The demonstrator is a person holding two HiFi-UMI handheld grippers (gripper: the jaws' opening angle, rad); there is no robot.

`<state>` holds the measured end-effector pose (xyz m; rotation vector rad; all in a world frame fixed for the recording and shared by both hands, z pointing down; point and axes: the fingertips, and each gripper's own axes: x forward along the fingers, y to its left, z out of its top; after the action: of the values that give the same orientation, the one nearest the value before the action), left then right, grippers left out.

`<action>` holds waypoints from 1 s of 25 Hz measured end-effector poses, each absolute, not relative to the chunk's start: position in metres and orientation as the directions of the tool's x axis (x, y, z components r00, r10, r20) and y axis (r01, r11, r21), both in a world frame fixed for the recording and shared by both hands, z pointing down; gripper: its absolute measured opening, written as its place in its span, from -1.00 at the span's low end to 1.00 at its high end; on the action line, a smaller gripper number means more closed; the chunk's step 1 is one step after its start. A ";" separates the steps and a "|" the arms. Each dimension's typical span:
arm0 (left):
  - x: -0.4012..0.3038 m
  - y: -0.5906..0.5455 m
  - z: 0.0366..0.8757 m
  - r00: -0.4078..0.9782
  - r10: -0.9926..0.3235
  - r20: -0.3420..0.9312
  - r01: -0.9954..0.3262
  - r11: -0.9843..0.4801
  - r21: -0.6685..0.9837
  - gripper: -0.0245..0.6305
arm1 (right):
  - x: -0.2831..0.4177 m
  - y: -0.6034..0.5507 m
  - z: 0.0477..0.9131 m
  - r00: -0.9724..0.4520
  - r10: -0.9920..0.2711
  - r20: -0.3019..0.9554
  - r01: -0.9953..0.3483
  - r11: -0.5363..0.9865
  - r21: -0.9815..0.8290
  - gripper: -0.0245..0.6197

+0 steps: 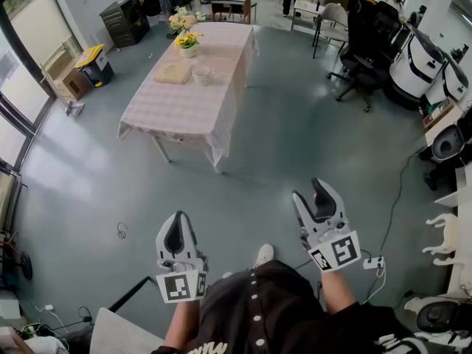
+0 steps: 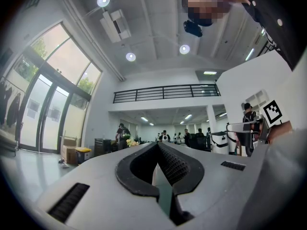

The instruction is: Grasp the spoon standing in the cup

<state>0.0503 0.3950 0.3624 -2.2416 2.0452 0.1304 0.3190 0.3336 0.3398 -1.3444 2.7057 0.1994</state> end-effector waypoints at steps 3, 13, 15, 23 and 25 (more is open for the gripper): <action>0.050 0.393 0.363 0.091 -0.987 -0.130 -0.996 -0.090 -0.015 -0.87 | 0.318 0.332 0.339 -0.603 -0.781 -0.160 -0.796 0.601 0.066 -0.25; 0.051 0.383 0.360 0.092 -0.988 -0.121 -0.996 -0.091 -0.007 -0.87 | 0.318 0.323 0.338 -0.610 -0.780 -0.140 -0.791 0.609 0.059 -0.03; 0.054 0.381 0.359 0.094 -0.988 -0.121 -0.996 -0.094 -0.007 -0.87 | 0.322 0.322 0.338 -0.606 -0.783 -0.141 -0.795 0.604 0.060 -0.03; 0.069 0.367 0.362 0.100 -0.988 -0.116 -0.995 -0.099 -0.011 -0.87 | 0.342 0.310 0.340 -0.590 -0.793 -0.148 -0.806 0.589 0.055 -0.03; 0.077 0.363 0.364 0.104 -0.988 -0.116 -0.995 -0.103 -0.014 -0.87 | 0.349 0.306 0.343 -0.589 -0.795 -0.148 -0.807 0.588 0.055 -0.03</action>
<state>0.0769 0.3629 0.3636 -2.2667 2.0419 0.1175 0.3492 0.3064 0.3431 -1.3684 2.7021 0.1765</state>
